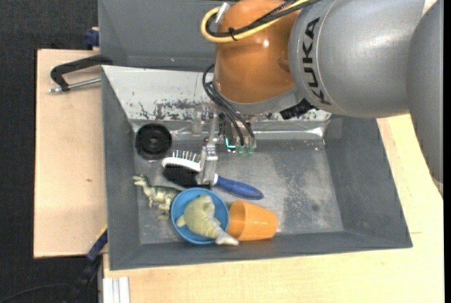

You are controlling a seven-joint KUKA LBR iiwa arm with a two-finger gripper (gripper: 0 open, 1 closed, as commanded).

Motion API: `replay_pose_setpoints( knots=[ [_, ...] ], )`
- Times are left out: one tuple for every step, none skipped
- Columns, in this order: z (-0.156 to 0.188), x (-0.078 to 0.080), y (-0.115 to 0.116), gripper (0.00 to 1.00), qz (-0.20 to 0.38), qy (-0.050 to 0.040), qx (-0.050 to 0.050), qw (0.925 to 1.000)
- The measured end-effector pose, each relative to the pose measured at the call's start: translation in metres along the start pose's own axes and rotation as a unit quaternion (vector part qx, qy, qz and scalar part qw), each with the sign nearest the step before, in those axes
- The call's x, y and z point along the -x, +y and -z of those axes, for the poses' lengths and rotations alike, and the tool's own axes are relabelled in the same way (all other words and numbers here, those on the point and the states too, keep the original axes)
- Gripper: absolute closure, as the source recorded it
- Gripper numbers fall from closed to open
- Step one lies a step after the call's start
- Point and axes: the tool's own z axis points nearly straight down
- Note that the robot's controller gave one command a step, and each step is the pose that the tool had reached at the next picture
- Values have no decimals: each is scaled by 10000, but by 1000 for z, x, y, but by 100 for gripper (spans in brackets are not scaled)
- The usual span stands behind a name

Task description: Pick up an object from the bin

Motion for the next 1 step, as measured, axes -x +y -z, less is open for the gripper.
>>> replay_pose_setpoints(
  knots=[
    [-117, -25, -4, 0, -557, -146, 57, 9983]
  ],
)
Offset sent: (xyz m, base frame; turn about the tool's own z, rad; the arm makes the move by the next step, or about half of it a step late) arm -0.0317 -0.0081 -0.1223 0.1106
